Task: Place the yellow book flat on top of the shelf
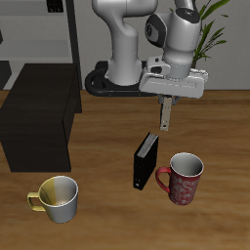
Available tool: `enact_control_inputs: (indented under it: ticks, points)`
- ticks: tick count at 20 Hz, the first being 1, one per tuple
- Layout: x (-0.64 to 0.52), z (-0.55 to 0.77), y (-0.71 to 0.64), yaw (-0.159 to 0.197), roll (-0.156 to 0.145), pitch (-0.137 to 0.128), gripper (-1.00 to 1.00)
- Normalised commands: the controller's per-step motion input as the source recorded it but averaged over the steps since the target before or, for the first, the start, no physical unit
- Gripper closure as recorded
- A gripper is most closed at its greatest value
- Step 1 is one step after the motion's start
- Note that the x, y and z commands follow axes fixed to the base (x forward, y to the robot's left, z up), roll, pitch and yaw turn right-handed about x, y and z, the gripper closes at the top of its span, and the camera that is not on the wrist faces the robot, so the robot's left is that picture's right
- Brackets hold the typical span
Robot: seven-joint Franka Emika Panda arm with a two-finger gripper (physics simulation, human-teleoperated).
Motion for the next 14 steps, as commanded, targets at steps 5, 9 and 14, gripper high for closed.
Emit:
enact_control_inputs:
  ticks: [5, 9, 14]
  points:
    - [-0.08, 0.48, -0.38, 0.062, -0.094, -0.086, 1.0]
    - [-0.12, 0.37, -0.26, 0.042, -0.055, -0.054, 1.0]
    - [-0.1, 0.35, -0.26, 0.036, -0.065, -0.04, 1.0]
